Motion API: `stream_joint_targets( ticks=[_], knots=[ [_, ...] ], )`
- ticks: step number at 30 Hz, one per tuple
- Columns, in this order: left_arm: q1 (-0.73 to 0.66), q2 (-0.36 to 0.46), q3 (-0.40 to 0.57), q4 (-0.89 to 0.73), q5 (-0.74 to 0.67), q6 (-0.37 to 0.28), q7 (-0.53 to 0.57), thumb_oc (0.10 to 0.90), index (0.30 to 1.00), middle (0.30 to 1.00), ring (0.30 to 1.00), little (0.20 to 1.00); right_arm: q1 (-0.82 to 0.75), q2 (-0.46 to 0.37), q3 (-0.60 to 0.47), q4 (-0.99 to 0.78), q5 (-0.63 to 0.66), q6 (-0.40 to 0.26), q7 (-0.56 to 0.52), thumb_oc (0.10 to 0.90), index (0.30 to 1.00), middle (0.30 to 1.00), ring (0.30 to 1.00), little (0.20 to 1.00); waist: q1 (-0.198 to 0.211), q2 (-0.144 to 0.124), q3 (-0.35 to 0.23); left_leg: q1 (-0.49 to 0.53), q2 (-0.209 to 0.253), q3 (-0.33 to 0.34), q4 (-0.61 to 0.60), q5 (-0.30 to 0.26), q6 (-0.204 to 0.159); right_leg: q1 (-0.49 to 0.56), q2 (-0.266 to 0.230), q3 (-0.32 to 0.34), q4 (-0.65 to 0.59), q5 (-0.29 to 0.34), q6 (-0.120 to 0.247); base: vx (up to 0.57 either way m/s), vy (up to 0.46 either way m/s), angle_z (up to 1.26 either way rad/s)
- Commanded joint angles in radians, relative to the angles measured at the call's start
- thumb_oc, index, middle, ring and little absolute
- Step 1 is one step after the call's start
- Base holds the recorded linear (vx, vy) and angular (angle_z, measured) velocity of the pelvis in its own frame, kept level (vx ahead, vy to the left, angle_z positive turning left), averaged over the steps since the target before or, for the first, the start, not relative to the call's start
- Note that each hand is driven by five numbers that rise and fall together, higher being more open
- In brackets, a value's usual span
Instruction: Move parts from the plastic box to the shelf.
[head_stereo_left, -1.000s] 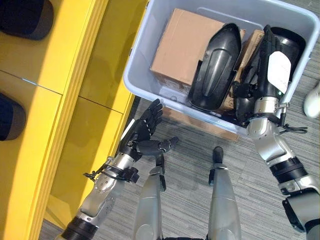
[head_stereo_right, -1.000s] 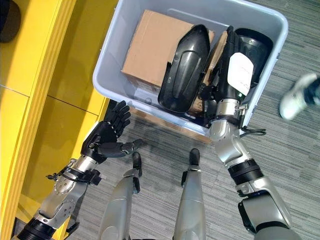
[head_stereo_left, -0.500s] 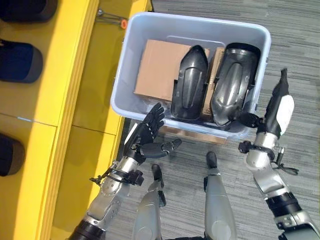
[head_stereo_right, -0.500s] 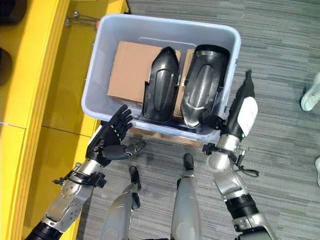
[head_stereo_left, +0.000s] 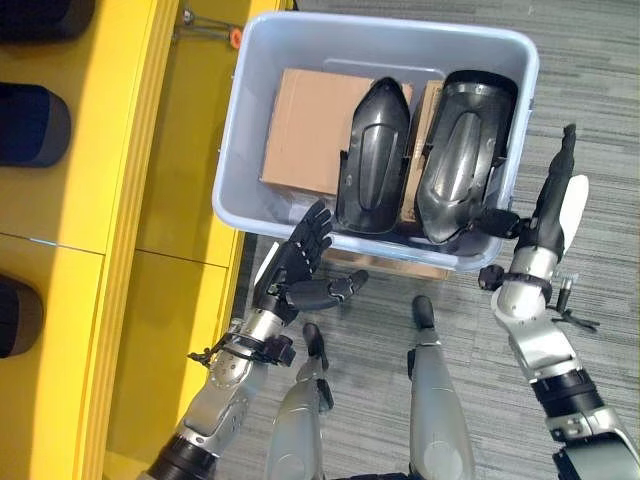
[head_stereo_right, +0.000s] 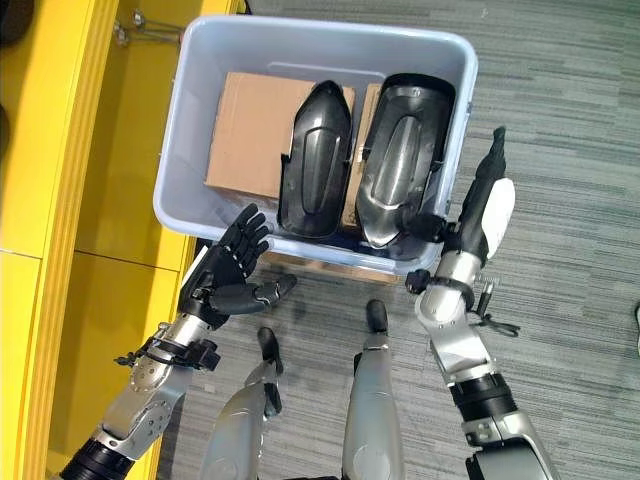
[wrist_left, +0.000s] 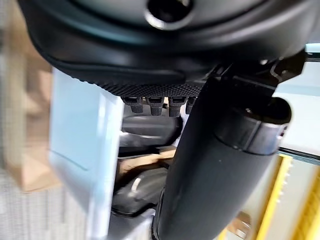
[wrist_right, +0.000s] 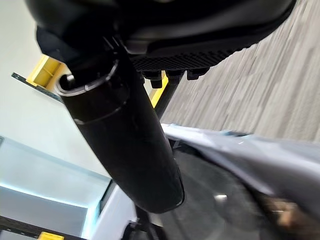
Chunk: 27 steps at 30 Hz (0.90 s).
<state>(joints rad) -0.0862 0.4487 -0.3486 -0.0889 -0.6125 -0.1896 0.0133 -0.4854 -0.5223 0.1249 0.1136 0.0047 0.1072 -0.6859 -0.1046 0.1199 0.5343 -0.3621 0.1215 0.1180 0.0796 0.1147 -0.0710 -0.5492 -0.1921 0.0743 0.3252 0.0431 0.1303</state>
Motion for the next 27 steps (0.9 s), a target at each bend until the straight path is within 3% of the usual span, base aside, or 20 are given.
stream_joint_targets(
  ticks=[1,12,18,21,23,27],
  knots=[
    [0.010,0.031,0.054,-0.174,0.031,-0.062,-0.028,0.900,1.000,1.000,1.000,1.000,-0.146,-0.067,-0.073,-0.134,-0.034,-0.046,0.023,0.900,1.000,1.000,1.000,1.000,0.012,0.013,-0.014,0.024,0.010,0.005,0.120,-0.179,0.042,0.033,0.017,-0.046,0.012,-0.113,-0.075,0.01,0.031,0.06],
    [0.038,0.044,0.060,-0.189,-0.019,-0.053,-0.101,0.900,1.000,1.000,1.000,1.000,-0.293,-0.106,0.016,-0.159,-0.145,0.080,0.187,0.900,1.000,1.000,1.000,1.000,0.045,0.047,-0.014,-0.025,-0.002,-0.005,0.137,-0.172,0.037,-0.030,0.003,-0.046,0.051,-0.120,-0.078,0.01,0.016,0.06],
    [0.043,0.044,0.055,-0.187,-0.018,-0.058,-0.104,0.900,1.000,1.000,1.000,1.000,-0.294,-0.103,0.067,-0.156,-0.178,0.119,0.204,0.900,1.000,1.000,1.000,1.000,0.048,0.052,-0.014,-0.052,-0.005,-0.006,0.146,-0.171,0.036,-0.062,0.003,-0.041,0.067,-0.119,-0.076,0.00,0.001,0.02],
    [0.040,0.050,0.049,-0.178,-0.020,-0.065,-0.104,0.900,1.000,1.000,1.000,1.000,-0.286,-0.090,0.090,-0.132,-0.134,0.135,0.183,0.900,1.000,1.000,1.000,1.000,0.048,0.054,-0.014,-0.054,-0.005,-0.004,0.146,-0.177,0.037,-0.070,0.002,-0.041,0.074,-0.125,-0.077,0.00,0.000,0.00],
    [0.036,0.049,0.047,-0.171,-0.020,-0.069,-0.111,0.900,1.000,1.000,1.000,1.000,-0.286,-0.068,0.098,-0.097,0.015,0.154,0.155,0.900,1.000,1.000,1.000,1.000,0.050,0.056,-0.014,-0.063,-0.005,-0.004,0.150,-0.178,0.037,-0.083,0.003,-0.040,0.081,-0.126,-0.078,0.00,0.000,0.00],
    [0.028,0.047,0.037,-0.166,-0.009,-0.066,-0.110,0.900,1.000,1.000,1.000,1.000,-0.293,-0.043,0.079,-0.019,0.140,0.123,0.087,0.900,1.000,1.000,1.000,1.000,0.055,0.061,-0.014,-0.073,-0.005,-0.006,0.152,-0.180,0.039,-0.094,0.003,-0.041,0.086,-0.129,-0.080,0.00,0.000,0.00]
  ],
)
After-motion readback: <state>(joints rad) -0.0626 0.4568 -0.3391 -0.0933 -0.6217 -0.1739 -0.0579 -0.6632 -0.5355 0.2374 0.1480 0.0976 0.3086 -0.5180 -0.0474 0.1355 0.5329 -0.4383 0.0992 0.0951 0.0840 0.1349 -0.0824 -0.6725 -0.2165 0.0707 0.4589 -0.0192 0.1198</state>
